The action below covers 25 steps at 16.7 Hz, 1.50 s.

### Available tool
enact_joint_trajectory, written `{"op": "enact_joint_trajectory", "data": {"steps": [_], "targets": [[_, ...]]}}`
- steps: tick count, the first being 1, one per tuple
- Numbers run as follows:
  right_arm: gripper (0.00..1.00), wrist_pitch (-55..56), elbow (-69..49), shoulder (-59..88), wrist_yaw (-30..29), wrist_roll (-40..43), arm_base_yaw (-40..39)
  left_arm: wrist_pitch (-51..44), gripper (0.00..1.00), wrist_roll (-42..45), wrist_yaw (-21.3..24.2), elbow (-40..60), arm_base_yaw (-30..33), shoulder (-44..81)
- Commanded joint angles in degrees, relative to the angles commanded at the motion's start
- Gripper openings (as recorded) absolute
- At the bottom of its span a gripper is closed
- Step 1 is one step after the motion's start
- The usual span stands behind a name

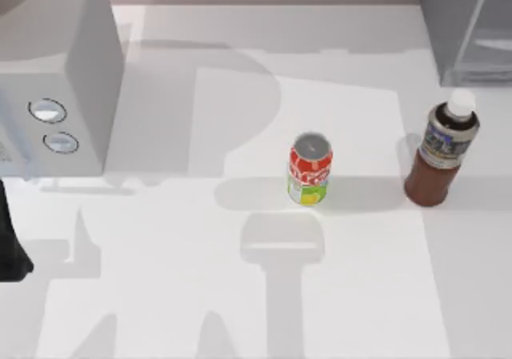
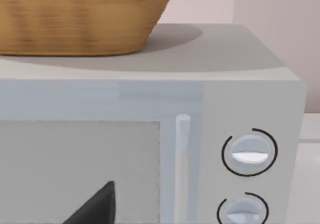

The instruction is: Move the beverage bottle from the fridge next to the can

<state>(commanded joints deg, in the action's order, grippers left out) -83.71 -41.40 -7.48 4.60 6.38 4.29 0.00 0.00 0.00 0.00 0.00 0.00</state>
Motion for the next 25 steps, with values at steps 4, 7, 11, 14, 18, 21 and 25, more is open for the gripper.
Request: {"op": "enact_joint_trajectory", "data": {"steps": [4, 7, 11, 14, 18, 21, 25], "targets": [[1.00, -0.2, -7.0, 15.7, 10.2, 15.2, 15.6, 0.0, 1.00, 0.0, 0.0, 0.0, 0.0, 0.0], [1.00, -0.6, -13.2, 33.5, 19.4, 32.4, 33.1, 0.0, 1.00, 0.0, 0.0, 0.0, 0.0, 0.0], [1.00, -1.1, -21.4, 61.6, 31.1, 59.6, 59.4, 0.0, 1.00, 0.0, 0.0, 0.0, 0.0, 0.0], [1.00, -1.4, -26.7, 81.4, 38.4, 79.1, 76.4, 0.0, 1.00, 0.0, 0.0, 0.0, 0.0, 0.0], [1.00, -1.6, -32.0, 100.7, 45.4, 99.0, 91.7, 0.0, 1.00, 0.0, 0.0, 0.0, 0.0, 0.0], [1.00, -1.8, -34.3, 109.0, 48.4, 107.9, 97.6, 0.0, 1.00, 0.0, 0.0, 0.0, 0.0, 0.0], [1.00, -1.8, -35.3, 111.9, 49.6, 111.4, 99.5, 0.0, 1.00, 0.0, 0.0, 0.0, 0.0, 0.0]]}}
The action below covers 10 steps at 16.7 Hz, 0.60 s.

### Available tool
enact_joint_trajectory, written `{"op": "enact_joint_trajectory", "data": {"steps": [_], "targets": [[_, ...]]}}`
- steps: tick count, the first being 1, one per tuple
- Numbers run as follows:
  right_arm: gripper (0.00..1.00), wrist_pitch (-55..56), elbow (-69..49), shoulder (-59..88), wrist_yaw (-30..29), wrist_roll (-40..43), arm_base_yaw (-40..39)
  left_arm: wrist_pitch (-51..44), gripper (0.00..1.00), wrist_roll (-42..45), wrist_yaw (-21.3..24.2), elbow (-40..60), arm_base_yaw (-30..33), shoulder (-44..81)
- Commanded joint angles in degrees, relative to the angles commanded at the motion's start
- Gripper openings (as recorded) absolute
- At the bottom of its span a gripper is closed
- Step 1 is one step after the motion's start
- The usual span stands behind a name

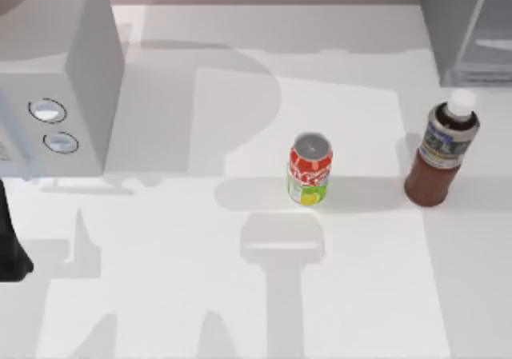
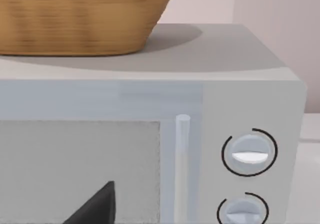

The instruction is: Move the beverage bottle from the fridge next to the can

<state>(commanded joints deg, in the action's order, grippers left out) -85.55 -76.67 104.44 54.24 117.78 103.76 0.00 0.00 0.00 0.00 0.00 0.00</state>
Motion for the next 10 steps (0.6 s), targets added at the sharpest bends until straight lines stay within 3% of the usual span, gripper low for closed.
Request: {"op": "enact_joint_trajectory", "data": {"steps": [6, 10], "targets": [[1.00, 0.7, 0.2, -0.1, -0.1, -0.7, -0.7, 0.0, 1.00, 0.0, 0.0, 0.0, 0.0, 0.0], [1.00, 8.3, 0.2, -0.1, -1.0, -9.0, -6.3, 0.0, 1.00, 0.0, 0.0, 0.0, 0.0, 0.0]]}}
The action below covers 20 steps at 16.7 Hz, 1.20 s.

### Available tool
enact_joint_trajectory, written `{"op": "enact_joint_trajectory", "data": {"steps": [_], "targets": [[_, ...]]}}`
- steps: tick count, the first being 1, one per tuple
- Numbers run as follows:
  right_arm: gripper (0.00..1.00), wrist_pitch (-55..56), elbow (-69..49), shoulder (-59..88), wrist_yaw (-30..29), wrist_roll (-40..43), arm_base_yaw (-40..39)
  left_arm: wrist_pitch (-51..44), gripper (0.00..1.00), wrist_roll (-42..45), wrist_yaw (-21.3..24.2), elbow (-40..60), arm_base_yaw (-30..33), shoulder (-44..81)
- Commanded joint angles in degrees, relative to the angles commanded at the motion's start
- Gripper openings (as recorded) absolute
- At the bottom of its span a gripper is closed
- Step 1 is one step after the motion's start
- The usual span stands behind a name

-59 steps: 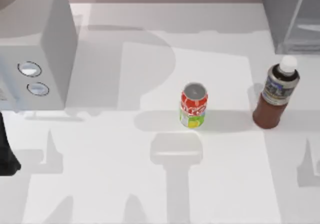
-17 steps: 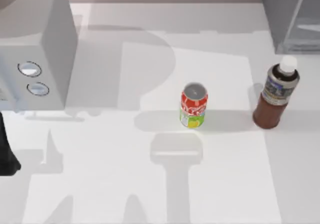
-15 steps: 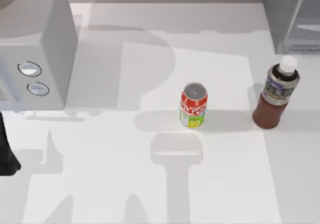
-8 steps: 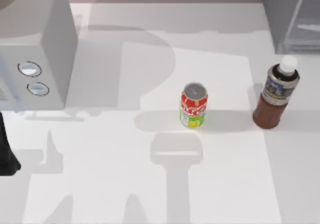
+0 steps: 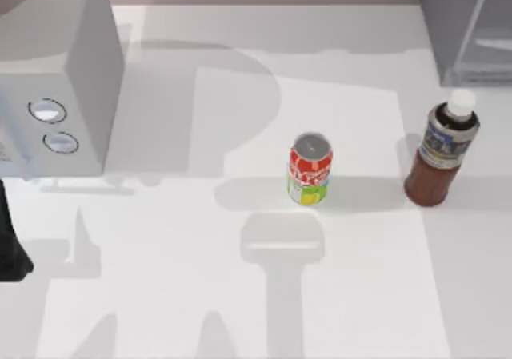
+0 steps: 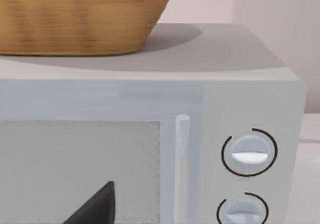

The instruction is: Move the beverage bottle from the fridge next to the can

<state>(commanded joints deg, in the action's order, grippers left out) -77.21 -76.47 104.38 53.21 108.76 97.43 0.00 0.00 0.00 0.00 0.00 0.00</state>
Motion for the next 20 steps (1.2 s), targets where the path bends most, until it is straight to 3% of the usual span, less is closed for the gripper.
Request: {"op": "enact_joint_trajectory", "data": {"steps": [13, 16, 20], "targets": [[1.00, 50.7, 1.5, 0.7, -8.2, -62.5, -37.0, 0.0, 1.00, 0.0, 0.0, 0.0, 0.0, 0.0], [1.00, 57.9, 1.8, 0.7, -9.2, -69.9, -42.5, 0.0, 1.00, 0.0, 0.0, 0.0, 0.0, 0.0], [1.00, 59.8, 1.9, 0.7, -9.6, -71.9, -44.1, 0.0, 1.00, 0.0, 0.0, 0.0, 0.0, 0.0]]}}
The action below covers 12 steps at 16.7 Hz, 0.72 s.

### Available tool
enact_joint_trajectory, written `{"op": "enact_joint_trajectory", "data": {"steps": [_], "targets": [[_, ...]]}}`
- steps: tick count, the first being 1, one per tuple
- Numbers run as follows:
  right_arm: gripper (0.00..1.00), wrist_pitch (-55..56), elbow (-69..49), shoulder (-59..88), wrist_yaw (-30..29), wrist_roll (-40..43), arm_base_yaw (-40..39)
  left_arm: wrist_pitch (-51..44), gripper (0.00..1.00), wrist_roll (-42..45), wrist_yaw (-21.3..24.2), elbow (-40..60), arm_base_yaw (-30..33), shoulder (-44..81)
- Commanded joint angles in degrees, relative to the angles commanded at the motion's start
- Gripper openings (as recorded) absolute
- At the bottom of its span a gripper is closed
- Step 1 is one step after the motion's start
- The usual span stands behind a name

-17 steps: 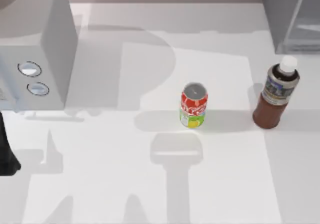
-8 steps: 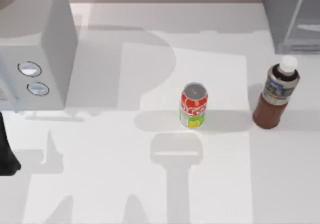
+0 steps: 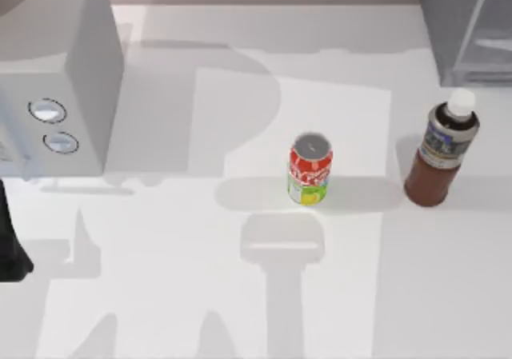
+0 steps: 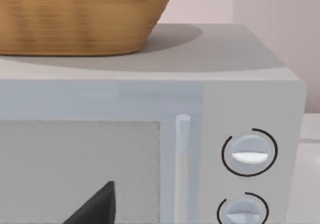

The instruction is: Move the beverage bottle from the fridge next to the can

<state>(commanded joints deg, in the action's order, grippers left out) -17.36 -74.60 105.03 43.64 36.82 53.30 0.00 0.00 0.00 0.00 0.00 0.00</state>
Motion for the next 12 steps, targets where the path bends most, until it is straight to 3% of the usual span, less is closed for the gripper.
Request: {"op": "enact_joint_trajectory", "data": {"steps": [5, 12], "targets": [[1.00, 2.0, 0.6, -1.4, -1.6, -1.4, -1.5, 0.0, 1.00, 0.0, 0.0, 0.0, 0.0, 0.0], [1.00, 9.9, 7.5, -5.7, -18.9, -16.6, -22.0, 0.0, 1.00, 0.0, 0.0, 0.0, 0.0, 0.0]]}}
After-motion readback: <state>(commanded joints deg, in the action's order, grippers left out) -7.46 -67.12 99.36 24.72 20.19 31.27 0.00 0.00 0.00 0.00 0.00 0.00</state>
